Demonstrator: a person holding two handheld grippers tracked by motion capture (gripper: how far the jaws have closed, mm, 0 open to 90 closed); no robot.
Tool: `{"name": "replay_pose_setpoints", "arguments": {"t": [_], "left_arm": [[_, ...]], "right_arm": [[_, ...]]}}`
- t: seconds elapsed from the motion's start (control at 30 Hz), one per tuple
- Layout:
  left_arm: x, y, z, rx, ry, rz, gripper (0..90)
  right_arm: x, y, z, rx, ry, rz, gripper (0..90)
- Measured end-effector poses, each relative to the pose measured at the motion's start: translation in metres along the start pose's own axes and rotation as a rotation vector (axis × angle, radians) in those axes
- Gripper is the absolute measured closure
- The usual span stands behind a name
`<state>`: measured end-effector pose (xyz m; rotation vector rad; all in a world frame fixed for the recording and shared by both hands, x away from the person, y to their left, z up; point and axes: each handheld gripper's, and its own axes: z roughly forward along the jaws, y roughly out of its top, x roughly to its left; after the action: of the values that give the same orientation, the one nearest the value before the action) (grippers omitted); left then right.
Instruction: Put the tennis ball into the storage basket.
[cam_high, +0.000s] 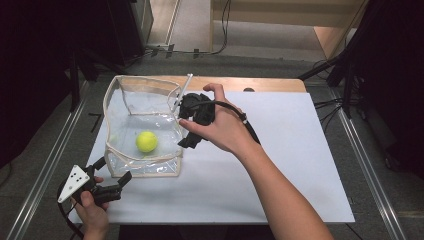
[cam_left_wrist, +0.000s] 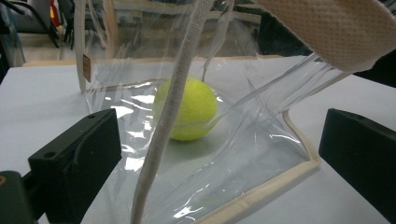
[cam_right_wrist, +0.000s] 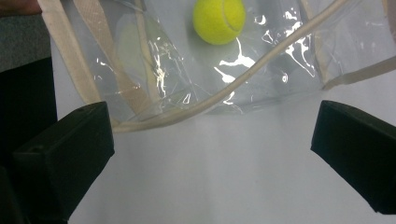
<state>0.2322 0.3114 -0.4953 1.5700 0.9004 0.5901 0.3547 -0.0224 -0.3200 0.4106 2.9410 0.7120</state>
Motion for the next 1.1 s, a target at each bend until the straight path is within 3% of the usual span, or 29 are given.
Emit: {"name": "replay_pose_setpoints", "arguments": {"t": [1.1], "left_arm": [[0.0,0.0,0.0,0.003,0.002,0.004,0.0]], "right_arm": [[-0.005,-0.048,0.026,0.023,0.013,0.075,0.0]]}}
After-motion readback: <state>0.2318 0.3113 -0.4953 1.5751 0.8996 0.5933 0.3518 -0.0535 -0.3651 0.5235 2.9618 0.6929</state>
